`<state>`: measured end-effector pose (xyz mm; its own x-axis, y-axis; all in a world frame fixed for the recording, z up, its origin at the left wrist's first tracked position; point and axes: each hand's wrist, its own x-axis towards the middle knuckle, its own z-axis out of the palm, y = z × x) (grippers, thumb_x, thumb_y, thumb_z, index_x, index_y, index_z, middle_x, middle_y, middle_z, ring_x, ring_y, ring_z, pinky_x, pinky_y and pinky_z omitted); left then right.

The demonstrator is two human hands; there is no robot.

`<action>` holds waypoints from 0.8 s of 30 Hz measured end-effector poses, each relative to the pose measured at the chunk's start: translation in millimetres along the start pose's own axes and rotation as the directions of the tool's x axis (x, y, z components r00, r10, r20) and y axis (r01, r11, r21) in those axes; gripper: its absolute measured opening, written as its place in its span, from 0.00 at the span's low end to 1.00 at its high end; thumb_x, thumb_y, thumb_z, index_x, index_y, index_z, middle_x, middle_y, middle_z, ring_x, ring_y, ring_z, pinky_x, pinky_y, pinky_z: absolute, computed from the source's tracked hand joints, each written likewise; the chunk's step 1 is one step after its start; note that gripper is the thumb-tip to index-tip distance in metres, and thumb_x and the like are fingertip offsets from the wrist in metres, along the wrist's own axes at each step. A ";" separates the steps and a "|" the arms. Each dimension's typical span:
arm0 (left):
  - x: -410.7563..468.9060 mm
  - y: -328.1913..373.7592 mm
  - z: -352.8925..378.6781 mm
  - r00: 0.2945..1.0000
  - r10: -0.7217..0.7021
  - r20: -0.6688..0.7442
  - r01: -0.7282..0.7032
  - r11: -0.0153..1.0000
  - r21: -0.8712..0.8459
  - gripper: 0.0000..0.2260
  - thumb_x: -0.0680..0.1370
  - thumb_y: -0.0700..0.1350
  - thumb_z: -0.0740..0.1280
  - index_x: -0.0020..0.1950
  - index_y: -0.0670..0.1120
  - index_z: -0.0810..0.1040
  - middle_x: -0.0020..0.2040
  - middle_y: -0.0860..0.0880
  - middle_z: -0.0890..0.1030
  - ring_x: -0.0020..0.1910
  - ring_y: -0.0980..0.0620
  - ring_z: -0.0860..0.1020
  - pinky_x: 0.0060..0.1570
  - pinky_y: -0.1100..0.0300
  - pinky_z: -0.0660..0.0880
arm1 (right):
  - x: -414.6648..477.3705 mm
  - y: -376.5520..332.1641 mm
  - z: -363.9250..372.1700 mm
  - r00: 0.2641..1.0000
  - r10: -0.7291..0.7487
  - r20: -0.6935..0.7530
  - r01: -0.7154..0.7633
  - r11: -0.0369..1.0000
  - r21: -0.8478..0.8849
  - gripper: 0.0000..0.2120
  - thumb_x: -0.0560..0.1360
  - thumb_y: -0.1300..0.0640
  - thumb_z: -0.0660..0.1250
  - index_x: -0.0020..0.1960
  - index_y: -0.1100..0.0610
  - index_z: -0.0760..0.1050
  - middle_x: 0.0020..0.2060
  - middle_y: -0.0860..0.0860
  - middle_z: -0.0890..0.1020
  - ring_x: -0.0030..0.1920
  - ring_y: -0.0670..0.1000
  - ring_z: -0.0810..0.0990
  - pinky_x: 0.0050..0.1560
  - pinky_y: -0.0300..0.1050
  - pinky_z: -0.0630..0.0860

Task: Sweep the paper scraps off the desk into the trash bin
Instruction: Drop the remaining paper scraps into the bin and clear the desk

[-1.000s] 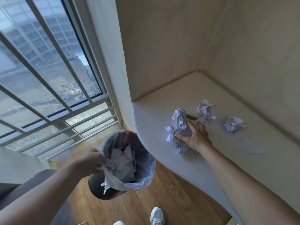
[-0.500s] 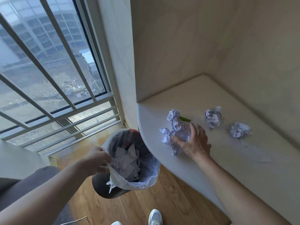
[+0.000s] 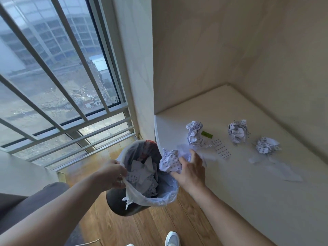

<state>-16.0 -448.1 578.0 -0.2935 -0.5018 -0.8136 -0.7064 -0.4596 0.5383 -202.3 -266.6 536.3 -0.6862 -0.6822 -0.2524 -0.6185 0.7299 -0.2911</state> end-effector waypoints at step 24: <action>6.3 3.0 -14.7 0.999 0.037 0.023 -0.036 0.998 -0.055 0.09 0.72 0.27 0.66 0.49 0.36 0.73 0.50 0.35 0.76 0.47 0.37 0.79 0.31 0.50 0.81 | 98.5 17.8 -25.1 0.992 -0.128 0.007 0.120 0.943 0.311 0.22 0.74 0.63 0.65 0.69 0.60 0.71 0.74 0.59 0.64 0.72 0.56 0.65 0.67 0.39 0.61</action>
<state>-10.5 -463.4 577.7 -0.3344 -0.5015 -0.7979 -0.6588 -0.4811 0.5784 -290.6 -319.7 529.4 -0.5985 -0.7704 -0.2196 -0.5465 0.5931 -0.5912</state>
